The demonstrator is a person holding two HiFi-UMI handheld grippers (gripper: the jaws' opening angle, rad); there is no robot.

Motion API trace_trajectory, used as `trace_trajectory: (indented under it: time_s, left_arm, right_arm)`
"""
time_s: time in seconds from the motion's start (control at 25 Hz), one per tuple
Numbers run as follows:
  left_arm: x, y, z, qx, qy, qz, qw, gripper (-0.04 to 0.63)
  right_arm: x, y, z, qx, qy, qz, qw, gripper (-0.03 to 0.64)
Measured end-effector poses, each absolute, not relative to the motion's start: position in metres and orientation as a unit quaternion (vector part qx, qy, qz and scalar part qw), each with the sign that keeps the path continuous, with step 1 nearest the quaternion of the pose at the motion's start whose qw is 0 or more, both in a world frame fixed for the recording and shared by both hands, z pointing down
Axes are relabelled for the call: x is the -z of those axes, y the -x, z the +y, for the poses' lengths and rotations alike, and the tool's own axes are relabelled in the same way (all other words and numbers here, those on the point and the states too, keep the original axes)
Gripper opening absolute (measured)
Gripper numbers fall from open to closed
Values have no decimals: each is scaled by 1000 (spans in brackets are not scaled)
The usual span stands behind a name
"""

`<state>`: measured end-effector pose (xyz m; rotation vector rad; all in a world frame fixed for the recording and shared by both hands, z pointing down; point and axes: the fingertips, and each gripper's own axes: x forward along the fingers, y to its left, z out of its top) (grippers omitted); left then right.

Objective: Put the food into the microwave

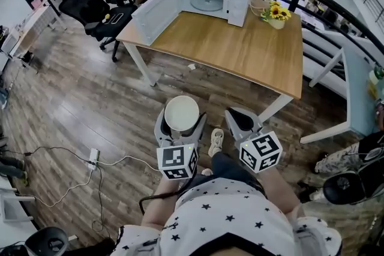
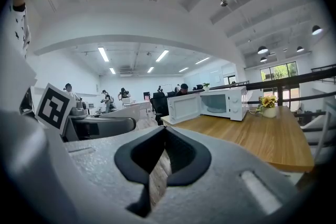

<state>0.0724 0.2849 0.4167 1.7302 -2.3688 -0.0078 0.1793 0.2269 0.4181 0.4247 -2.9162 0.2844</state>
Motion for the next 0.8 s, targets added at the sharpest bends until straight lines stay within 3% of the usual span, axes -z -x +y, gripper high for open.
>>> trace_trajectory:
  time_s: [0.8]
  left_arm:
    - [-423, 5, 200, 9, -579, -809, 102, 482]
  right_arm:
    - [-427, -92, 138, -88, -125, -984, 93, 6]
